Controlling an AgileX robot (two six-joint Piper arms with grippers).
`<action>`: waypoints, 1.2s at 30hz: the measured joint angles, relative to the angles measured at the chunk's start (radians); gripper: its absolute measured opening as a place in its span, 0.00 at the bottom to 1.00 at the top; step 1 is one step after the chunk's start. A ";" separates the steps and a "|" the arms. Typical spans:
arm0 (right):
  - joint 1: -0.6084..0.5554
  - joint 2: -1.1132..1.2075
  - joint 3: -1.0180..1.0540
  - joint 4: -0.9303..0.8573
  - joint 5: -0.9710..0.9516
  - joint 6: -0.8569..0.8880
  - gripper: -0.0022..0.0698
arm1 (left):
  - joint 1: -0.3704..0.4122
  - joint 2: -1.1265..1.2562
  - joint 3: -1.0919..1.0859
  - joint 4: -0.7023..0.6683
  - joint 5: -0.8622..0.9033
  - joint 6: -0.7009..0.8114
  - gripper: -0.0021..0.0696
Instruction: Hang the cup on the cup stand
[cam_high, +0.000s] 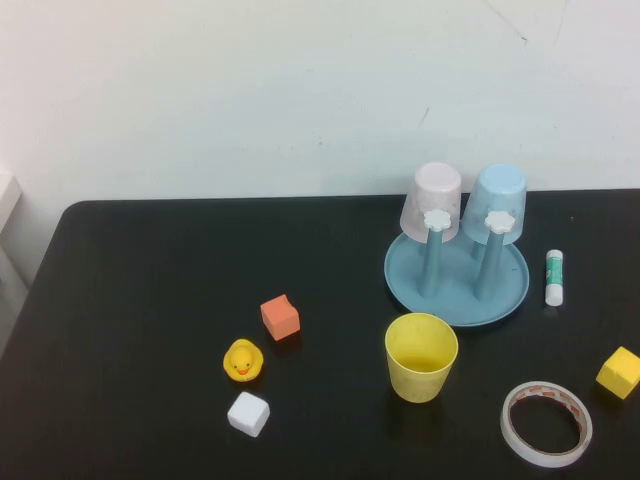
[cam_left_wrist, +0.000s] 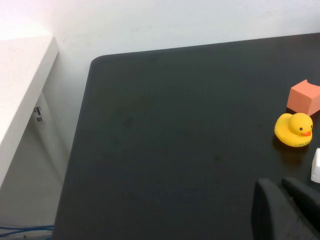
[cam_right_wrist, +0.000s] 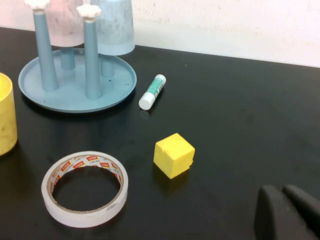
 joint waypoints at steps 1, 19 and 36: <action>0.000 0.000 0.000 0.000 0.000 0.000 0.03 | 0.000 0.000 0.000 0.000 0.000 0.000 0.03; 0.000 0.000 0.000 0.000 0.000 0.000 0.03 | 0.000 0.000 0.000 0.000 0.000 0.000 0.03; 0.000 0.000 0.000 -0.052 0.000 0.000 0.03 | 0.000 0.000 0.000 0.000 0.000 -0.001 0.03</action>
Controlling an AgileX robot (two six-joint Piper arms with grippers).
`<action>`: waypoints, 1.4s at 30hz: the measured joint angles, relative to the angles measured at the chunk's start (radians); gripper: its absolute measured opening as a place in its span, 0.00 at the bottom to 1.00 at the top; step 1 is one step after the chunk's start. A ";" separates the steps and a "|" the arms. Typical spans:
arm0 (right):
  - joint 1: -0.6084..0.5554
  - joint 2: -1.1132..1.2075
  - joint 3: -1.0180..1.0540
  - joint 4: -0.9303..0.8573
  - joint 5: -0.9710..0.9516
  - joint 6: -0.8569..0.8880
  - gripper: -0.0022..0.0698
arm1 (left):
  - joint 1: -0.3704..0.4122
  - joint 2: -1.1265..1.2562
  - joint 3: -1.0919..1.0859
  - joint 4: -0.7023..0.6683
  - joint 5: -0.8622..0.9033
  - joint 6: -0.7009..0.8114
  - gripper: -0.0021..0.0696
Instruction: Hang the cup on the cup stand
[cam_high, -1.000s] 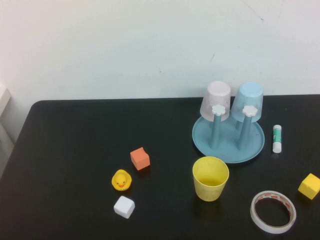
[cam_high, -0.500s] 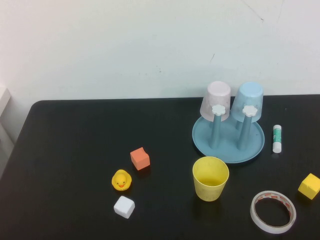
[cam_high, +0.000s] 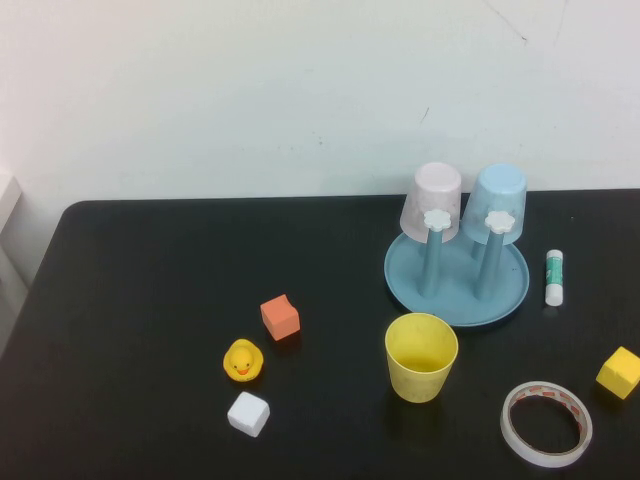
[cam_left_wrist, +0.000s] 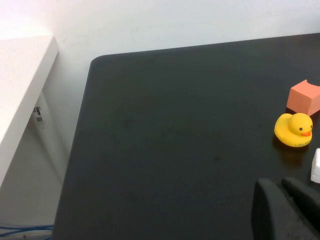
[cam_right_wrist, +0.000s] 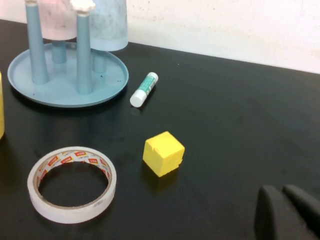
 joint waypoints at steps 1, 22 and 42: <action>0.000 0.000 0.000 0.000 0.000 0.000 0.03 | 0.000 0.000 0.000 0.000 0.000 0.000 0.03; 0.000 0.000 0.009 -0.024 -0.966 0.000 0.03 | 0.000 0.000 0.002 0.001 -0.803 0.000 0.03; 0.000 0.306 -0.600 0.043 0.117 -0.034 0.03 | 0.000 0.215 -0.537 -0.012 0.144 0.082 0.03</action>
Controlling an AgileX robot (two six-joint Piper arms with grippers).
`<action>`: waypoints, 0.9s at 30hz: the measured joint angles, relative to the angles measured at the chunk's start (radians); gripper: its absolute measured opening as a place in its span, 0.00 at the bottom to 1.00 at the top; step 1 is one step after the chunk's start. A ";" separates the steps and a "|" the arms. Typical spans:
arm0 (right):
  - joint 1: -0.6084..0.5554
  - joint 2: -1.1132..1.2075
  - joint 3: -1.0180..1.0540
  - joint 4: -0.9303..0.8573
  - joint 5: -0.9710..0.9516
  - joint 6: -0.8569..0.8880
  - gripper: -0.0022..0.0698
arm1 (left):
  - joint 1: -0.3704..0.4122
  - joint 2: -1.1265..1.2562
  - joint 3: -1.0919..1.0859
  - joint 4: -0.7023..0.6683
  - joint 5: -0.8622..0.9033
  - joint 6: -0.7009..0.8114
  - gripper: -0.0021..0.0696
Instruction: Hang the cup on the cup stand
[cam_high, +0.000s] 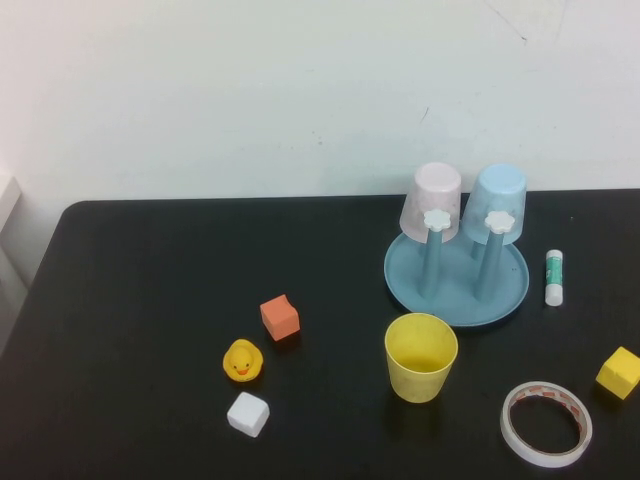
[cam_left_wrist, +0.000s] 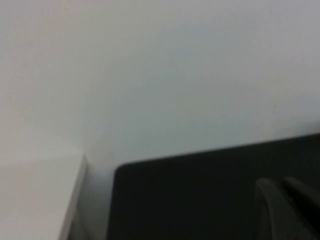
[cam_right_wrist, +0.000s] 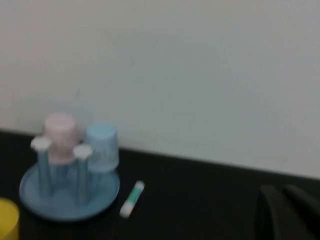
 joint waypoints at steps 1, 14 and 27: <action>0.000 0.049 -0.028 0.028 0.057 -0.034 0.03 | 0.000 0.018 0.000 -0.019 0.023 0.000 0.03; 0.012 0.715 -0.133 0.696 0.230 -0.849 0.03 | 0.000 0.065 0.018 -0.166 0.046 0.004 0.03; 0.345 1.201 -0.266 0.867 -0.102 -1.092 0.18 | 0.000 0.065 0.018 -0.213 0.046 0.004 0.03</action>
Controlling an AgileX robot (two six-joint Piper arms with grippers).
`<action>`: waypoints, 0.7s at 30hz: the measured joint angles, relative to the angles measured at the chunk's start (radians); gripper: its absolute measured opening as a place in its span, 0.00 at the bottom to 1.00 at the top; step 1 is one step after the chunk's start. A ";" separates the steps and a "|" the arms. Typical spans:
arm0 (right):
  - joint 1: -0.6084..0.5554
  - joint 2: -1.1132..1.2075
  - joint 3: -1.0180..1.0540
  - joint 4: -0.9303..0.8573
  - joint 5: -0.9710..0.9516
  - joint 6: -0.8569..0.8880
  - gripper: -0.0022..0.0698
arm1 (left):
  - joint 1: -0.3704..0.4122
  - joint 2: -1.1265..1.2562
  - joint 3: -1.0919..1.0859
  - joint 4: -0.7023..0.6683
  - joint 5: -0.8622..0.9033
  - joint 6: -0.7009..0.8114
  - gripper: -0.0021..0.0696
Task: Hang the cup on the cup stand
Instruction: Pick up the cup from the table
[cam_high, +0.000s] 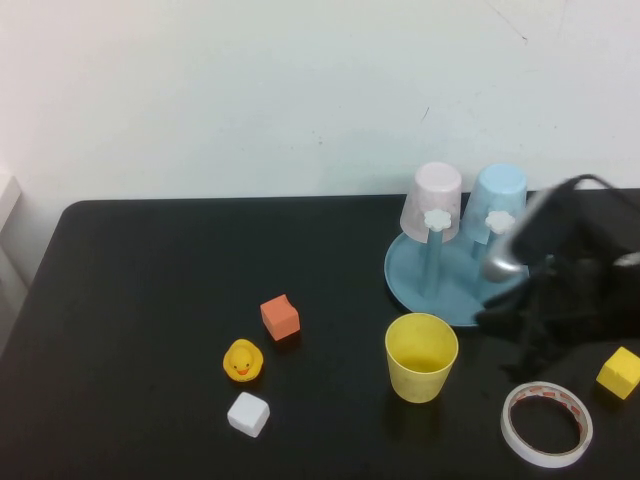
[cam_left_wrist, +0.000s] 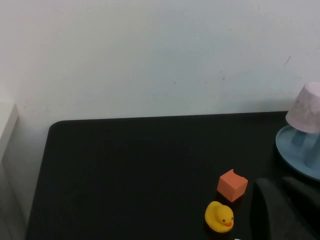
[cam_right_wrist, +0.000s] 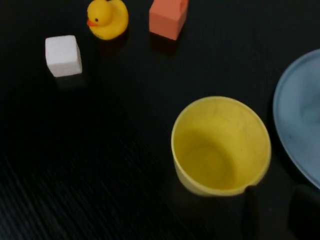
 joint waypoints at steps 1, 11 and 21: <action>0.011 0.039 -0.025 0.004 -0.005 0.000 0.24 | 0.000 0.000 0.000 -0.002 0.000 0.000 0.03; 0.029 0.371 -0.232 0.022 -0.021 -0.001 0.57 | 0.000 0.085 0.021 -0.035 -0.137 0.042 0.03; 0.029 0.509 -0.271 0.022 -0.069 -0.001 0.50 | 0.000 0.269 0.021 -0.328 -0.215 0.108 0.03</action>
